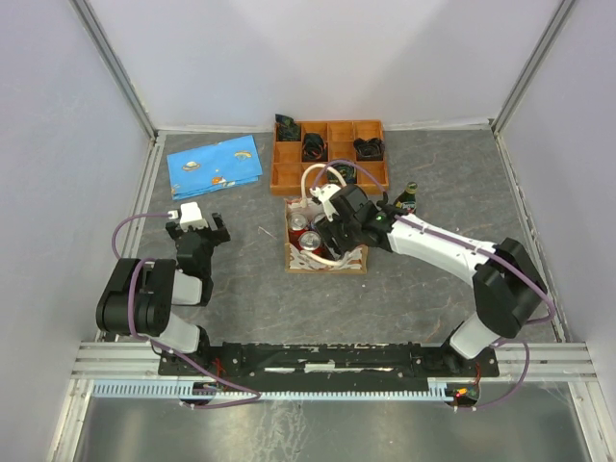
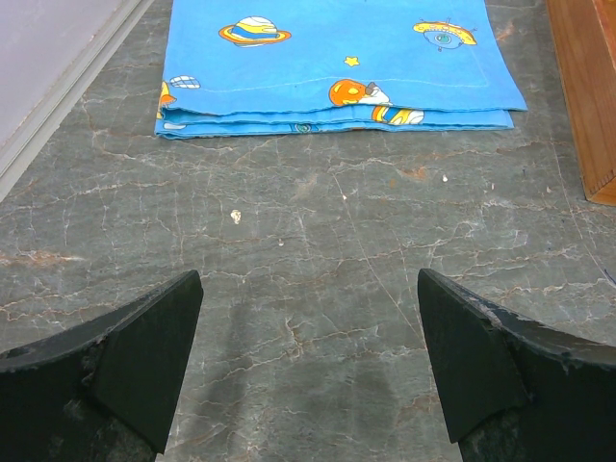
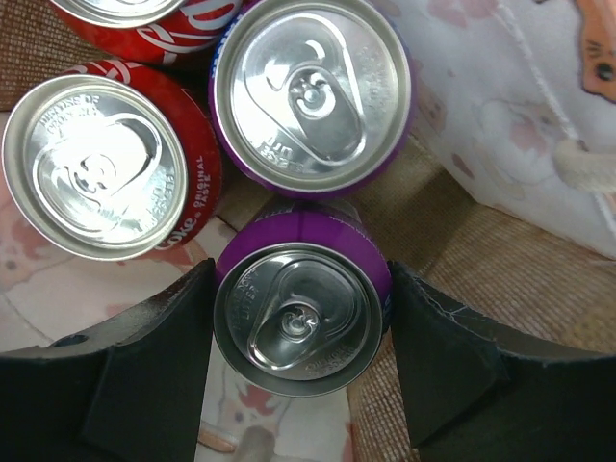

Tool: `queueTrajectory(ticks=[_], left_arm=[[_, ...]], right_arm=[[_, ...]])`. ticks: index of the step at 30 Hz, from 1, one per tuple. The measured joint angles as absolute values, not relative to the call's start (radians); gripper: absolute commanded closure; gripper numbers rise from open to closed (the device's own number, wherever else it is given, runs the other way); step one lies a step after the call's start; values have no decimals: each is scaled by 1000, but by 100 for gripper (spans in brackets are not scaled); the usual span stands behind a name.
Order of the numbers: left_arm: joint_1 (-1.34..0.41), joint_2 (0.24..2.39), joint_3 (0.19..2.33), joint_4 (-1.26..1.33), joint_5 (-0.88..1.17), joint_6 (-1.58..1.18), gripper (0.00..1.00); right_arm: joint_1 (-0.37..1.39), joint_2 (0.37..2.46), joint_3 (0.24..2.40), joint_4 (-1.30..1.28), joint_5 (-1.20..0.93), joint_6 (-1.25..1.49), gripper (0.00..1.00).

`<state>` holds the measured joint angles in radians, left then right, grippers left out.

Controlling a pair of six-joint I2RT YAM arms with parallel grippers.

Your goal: Take the beverage out of the canvas bag

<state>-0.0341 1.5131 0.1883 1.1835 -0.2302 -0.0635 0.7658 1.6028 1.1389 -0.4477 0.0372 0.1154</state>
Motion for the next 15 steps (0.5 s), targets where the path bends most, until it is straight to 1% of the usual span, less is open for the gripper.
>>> queueTrajectory(ticks=[4, 8, 15], left_arm=[[-34, 1513, 188, 1184, -230, -64, 1], [-34, 1513, 188, 1184, -230, -64, 1], [-34, 1513, 188, 1184, -231, -64, 1]], right_arm=[[768, 1556, 1144, -476, 75, 84, 100], [768, 1477, 1193, -493, 115, 57, 100], [768, 1316, 1263, -449, 210, 29, 100]])
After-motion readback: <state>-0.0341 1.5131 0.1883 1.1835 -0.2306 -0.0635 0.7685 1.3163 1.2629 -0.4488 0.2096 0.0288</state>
